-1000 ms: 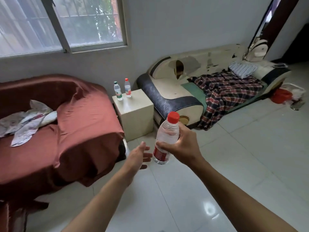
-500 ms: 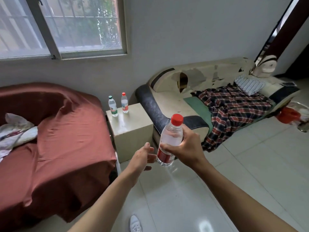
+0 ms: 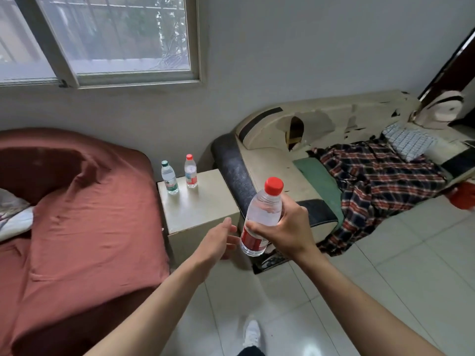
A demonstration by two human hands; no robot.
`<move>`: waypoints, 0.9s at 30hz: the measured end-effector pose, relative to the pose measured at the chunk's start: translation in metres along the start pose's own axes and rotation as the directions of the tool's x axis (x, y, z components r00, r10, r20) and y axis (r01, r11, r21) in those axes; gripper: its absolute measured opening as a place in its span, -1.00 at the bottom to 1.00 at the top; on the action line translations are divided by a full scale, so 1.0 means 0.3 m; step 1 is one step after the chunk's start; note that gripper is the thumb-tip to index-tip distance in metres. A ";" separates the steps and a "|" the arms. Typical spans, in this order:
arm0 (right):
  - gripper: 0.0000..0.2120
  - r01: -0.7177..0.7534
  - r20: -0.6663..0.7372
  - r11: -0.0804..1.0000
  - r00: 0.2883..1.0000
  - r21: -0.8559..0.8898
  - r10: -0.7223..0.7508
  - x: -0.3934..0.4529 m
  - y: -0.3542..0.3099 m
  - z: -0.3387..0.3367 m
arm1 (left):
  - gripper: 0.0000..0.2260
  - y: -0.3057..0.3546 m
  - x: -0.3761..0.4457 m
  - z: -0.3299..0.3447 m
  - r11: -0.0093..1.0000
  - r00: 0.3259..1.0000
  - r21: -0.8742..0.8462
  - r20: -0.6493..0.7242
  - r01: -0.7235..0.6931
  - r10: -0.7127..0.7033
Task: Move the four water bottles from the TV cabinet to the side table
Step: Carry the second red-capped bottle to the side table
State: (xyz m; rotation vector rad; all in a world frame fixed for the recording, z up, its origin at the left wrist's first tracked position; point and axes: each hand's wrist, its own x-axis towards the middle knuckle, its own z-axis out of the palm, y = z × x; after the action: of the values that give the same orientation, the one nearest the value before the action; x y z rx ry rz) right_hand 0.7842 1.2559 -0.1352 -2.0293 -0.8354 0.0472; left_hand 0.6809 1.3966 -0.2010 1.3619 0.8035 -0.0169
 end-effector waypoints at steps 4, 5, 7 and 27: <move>-0.49 0.021 0.032 0.999 0.999 0.048 -0.022 0.198 0.102 0.034 | -0.54 0.084 0.163 0.011 0.998 0.998 -0.064 -0.064 0.021 -0.025; -0.48 0.022 0.043 0.998 0.999 0.058 -0.025 0.249 0.129 0.040 | -0.55 0.110 0.203 0.017 0.996 0.995 -0.080 -0.088 0.033 -0.040; -0.47 0.035 0.063 0.997 0.997 0.072 -0.039 0.350 0.179 0.050 | -0.56 0.160 0.282 0.029 0.995 0.992 -0.094 -0.115 0.040 -0.051; -0.44 0.010 0.254 0.999 0.967 0.035 -0.018 1.078 0.416 0.345 | -0.57 0.368 0.899 -0.160 0.959 0.965 -0.265 -0.212 0.096 -0.156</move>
State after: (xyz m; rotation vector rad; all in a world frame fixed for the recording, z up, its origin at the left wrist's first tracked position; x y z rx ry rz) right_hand 1.0653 1.4737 -0.2011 -2.0120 -1.0013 0.3173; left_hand 0.9062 1.5822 -0.2454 1.0799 1.0514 0.1424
